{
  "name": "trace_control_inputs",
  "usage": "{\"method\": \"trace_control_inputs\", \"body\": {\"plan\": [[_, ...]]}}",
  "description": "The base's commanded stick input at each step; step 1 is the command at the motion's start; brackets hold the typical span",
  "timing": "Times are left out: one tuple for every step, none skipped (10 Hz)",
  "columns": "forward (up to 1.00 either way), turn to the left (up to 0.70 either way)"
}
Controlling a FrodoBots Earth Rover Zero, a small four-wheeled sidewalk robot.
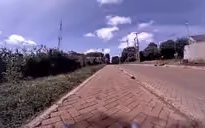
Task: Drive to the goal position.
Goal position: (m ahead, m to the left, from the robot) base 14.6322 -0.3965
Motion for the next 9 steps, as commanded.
{"method": "trace_control_inputs", "body": {"plan": [[0.0, 0.0], [0.0, 0.0], [0.0, 0.0], [0.44, 0.0], [0.89, 0.0], [1.0, 0.0], [1.0, -0.13], [1.0, -0.29], [1.0, -0.21]]}}
